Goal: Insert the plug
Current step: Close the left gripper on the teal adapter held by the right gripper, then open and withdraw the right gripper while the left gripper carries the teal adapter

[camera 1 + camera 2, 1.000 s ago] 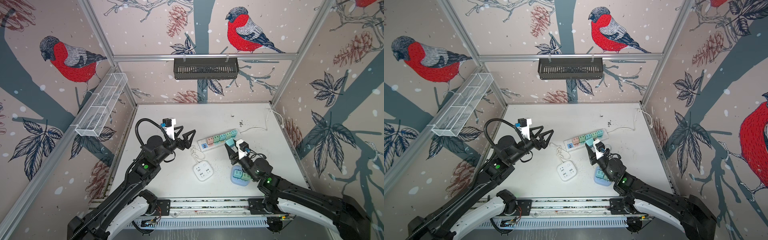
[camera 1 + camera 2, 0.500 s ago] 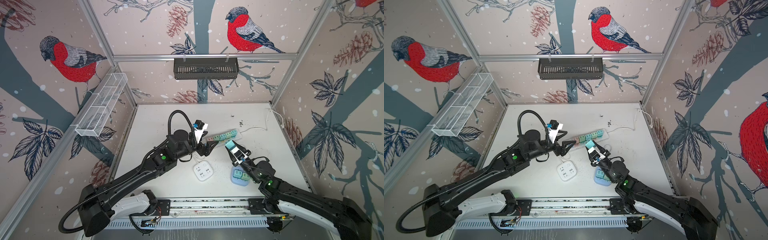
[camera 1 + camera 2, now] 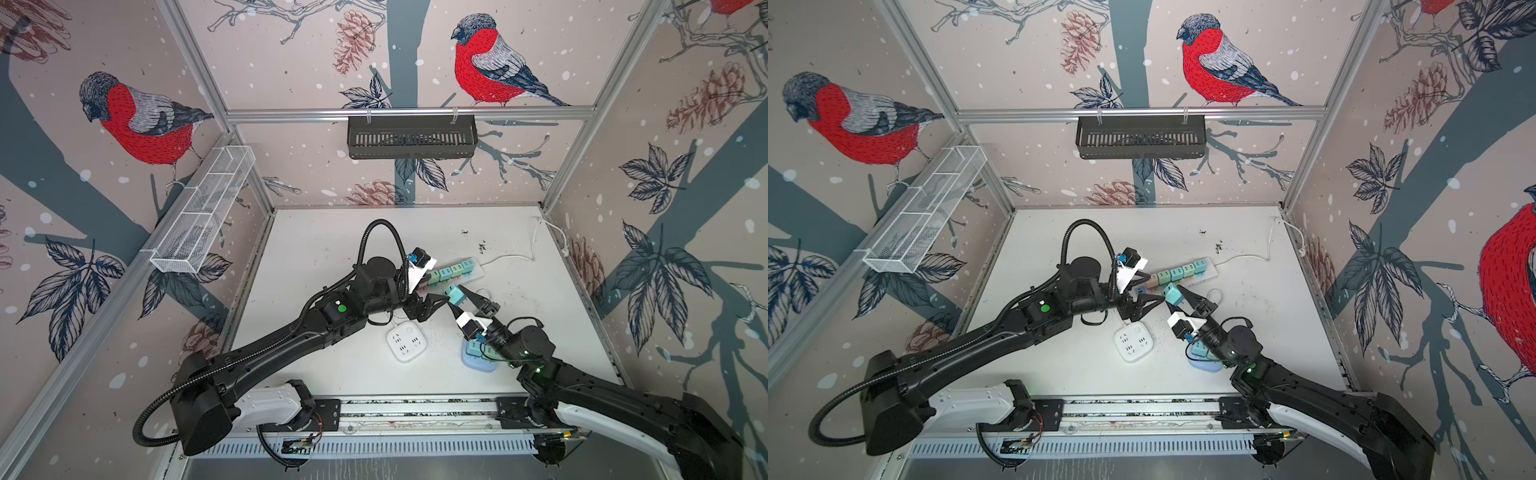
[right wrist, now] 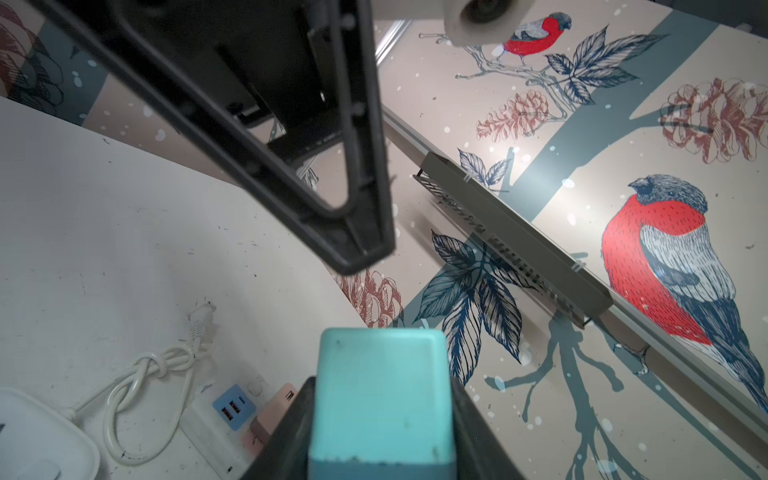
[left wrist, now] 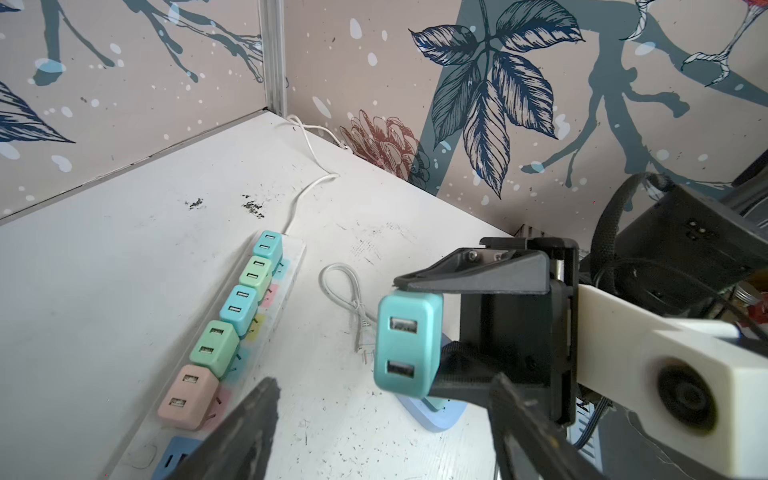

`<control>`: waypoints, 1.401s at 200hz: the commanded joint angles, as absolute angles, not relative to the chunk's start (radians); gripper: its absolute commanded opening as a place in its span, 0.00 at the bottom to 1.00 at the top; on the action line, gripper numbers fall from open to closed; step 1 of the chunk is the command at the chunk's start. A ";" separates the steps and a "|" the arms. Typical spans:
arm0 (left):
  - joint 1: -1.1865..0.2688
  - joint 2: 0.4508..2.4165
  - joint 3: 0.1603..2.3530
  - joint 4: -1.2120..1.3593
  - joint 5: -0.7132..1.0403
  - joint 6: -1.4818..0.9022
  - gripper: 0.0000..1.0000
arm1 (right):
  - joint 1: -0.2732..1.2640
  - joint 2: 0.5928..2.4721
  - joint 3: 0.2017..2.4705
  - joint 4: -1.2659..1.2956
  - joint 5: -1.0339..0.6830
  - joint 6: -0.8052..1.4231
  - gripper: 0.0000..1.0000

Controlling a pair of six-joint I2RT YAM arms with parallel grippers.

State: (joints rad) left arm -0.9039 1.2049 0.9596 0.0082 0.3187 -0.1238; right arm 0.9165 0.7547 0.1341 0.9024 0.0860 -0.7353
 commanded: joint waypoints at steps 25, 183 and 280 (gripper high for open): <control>-0.911 1.231 0.966 0.033 0.395 -0.118 0.72 | 0.958 0.744 0.130 0.979 0.013 -0.788 0.03; -0.975 1.314 1.048 -0.059 0.380 -0.082 0.54 | 0.977 0.739 0.138 0.967 0.080 -0.819 0.03; -0.980 1.335 1.066 -0.076 0.347 -0.064 0.00 | 0.976 0.726 0.138 0.973 0.085 -0.800 0.38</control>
